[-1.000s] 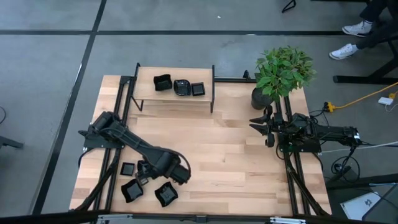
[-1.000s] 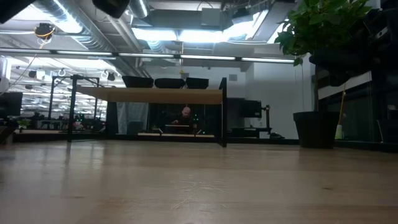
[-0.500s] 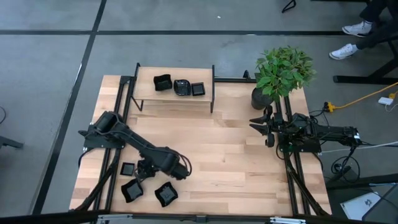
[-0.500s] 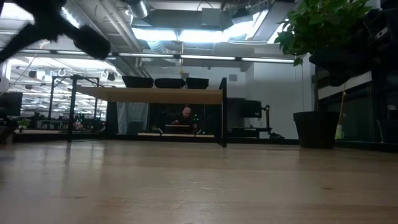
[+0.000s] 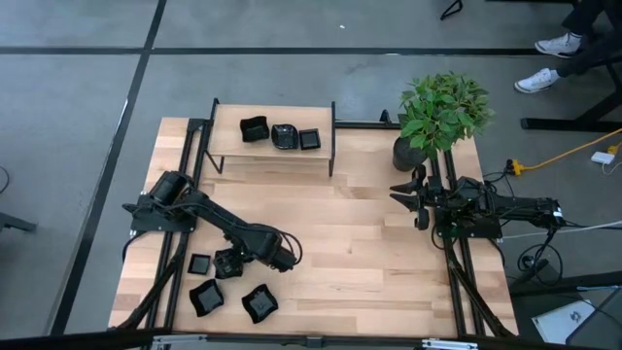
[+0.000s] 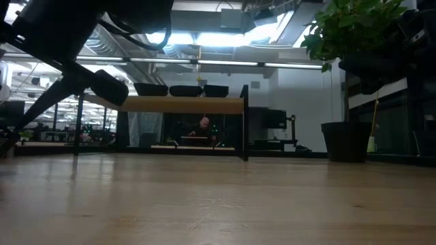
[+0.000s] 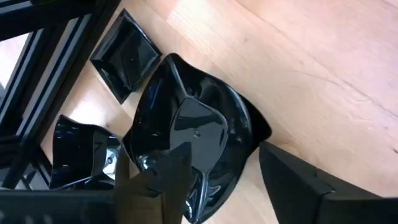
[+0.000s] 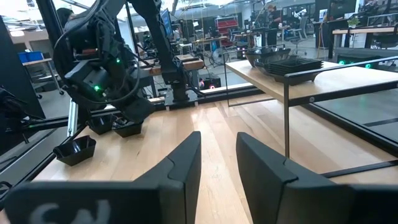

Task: Pick & Place Mini shaped plates
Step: Stack the distorted square plate on top of the distorted square plates on the shelf

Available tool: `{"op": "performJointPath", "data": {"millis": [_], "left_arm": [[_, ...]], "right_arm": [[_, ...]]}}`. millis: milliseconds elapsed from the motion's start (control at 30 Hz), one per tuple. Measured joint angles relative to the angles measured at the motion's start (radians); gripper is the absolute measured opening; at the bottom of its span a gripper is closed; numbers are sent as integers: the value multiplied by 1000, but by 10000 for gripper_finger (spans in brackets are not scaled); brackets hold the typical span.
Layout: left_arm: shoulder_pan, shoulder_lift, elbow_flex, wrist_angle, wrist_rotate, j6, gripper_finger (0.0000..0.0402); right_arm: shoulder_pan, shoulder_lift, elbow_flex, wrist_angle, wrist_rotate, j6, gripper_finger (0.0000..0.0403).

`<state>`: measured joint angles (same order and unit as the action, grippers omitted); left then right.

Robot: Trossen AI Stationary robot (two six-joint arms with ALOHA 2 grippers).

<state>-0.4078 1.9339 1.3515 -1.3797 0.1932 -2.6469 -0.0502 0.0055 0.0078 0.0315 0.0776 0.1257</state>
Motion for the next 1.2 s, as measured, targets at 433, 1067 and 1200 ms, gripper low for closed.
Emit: {"op": "performJointPath", "data": {"millis": [433, 1067, 1200], "left_arm": [[-12, 0, -21, 20, -26, -18, 223], [-82, 0, -21, 34, -101, -178, 103], [-92, 0, -21, 34, -109, -214, 74]], "right_arm": [[0, 0, 0, 0, 0, 0, 103], [0, 0, 0, 0, 0, 0, 103], [0, 0, 0, 0, 0, 0, 103]]}}
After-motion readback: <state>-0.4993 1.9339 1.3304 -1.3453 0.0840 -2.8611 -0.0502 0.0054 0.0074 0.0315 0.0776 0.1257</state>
